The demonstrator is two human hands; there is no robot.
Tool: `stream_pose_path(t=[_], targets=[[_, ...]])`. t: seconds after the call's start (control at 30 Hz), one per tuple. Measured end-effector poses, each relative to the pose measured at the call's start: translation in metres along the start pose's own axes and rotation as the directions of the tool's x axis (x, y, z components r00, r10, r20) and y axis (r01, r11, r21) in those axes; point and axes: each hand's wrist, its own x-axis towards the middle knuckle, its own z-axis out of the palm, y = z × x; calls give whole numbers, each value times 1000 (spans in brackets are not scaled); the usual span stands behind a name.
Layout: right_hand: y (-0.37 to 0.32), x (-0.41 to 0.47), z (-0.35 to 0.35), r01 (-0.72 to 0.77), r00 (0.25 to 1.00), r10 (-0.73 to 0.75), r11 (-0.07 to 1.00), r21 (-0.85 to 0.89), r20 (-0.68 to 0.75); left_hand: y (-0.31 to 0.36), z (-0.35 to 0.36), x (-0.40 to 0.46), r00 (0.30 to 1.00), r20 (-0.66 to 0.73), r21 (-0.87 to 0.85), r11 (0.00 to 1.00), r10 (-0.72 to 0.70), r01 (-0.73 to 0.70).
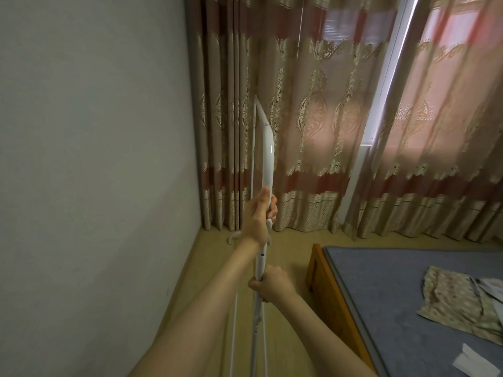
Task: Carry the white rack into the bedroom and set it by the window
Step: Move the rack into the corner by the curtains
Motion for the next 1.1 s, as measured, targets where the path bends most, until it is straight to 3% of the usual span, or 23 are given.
stream_pose_path(t=[1.1], targets=[[-10, 202, -56, 42, 999, -41, 999, -34, 21, -83, -9, 196, 999, -27, 30, 999, 24, -24]])
